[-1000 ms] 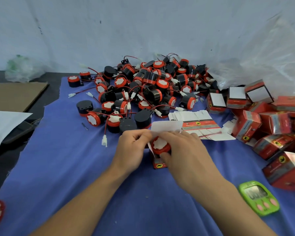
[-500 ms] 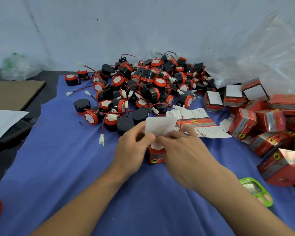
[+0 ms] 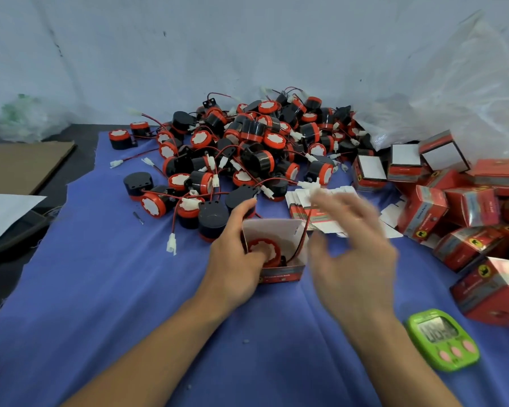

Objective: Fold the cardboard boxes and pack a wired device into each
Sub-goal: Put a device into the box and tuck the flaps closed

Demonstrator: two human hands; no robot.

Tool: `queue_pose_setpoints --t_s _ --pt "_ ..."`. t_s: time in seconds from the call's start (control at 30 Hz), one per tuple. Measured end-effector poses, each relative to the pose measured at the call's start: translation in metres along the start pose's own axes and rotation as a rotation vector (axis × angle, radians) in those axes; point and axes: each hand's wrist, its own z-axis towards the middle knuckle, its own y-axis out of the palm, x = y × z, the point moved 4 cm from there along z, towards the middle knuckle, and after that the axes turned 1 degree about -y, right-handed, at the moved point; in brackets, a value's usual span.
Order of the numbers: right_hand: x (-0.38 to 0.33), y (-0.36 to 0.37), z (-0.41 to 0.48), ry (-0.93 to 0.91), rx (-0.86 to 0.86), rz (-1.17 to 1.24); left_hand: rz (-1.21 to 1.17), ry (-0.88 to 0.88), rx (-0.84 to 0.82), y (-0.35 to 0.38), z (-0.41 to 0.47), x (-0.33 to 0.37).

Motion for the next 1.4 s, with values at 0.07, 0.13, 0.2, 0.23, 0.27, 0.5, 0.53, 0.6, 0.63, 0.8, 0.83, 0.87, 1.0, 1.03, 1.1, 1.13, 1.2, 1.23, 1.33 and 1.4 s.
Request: queue_pose_setpoints --t_s 0.07,0.13,0.2,0.23,0.27,0.5,0.53,0.6,0.63,0.8,0.83,0.87,1.0,1.03,1.1,1.13,1.2,1.23,1.33,1.4 --pt "0.013 -0.013 0.013 0.230 0.170 -0.005 0.005 -0.001 0.017 0.000 0.004 -0.001" --pt "0.024 -0.003 0.019 0.424 -0.006 0.061 0.008 -0.003 0.017 0.001 0.007 -0.004" --pt "0.023 0.010 0.012 0.433 -0.179 0.146 0.009 0.000 0.016 0.001 0.009 -0.005" --pt "0.022 0.015 0.010 0.395 -0.204 0.170 0.008 0.006 0.018 0.000 0.010 -0.006" --pt "0.022 0.019 0.008 0.350 -0.203 0.182 0.010 0.008 0.017 0.000 0.011 -0.007" --pt "0.027 0.026 0.019 0.346 -0.203 0.334 0.028 0.016 -0.011 -0.003 0.013 -0.007" --pt "0.025 0.025 0.019 0.339 -0.213 0.355 0.036 0.013 -0.011 -0.002 0.013 -0.008" --pt "0.022 0.020 0.019 0.319 -0.183 0.376 0.054 0.007 -0.002 0.000 0.012 -0.007" --pt "0.020 0.016 0.018 0.307 -0.136 0.371 0.058 0.000 0.002 0.000 0.011 -0.007" --pt "0.009 0.000 0.009 0.213 0.027 0.334 0.027 -0.008 -0.029 0.003 0.011 -0.004" --pt "0.005 0.001 0.007 0.207 -0.014 0.333 0.023 -0.007 -0.034 0.003 0.010 -0.003" --pt "0.002 0.005 0.004 0.209 -0.071 0.343 0.016 -0.007 -0.036 0.004 0.010 -0.003" --pt "-0.001 0.018 -0.002 0.224 -0.228 0.380 0.004 0.004 -0.059 0.003 0.009 -0.003" --pt "0.001 0.020 -0.002 0.227 -0.229 0.356 0.002 0.003 -0.063 0.003 0.008 -0.003" --pt "0.004 0.021 -0.002 0.202 -0.192 0.253 -0.005 0.002 -0.063 0.002 0.008 -0.002" --pt "0.004 0.022 -0.003 0.182 -0.170 0.203 -0.007 0.003 -0.061 0.002 0.008 -0.001" --pt "0.001 0.025 -0.005 0.091 -0.098 0.061 -0.011 0.003 -0.061 0.003 0.008 0.000" --pt "-0.003 0.025 -0.005 0.005 -0.036 -0.039 -0.013 0.003 -0.063 0.003 0.007 0.000" --pt "0.002 0.025 -0.002 -0.163 0.100 -0.215 -0.001 0.018 -0.056 0.002 0.008 0.004" --pt "0.011 0.025 -0.001 -0.142 0.086 -0.245 0.006 0.017 -0.058 0.001 0.008 0.004"
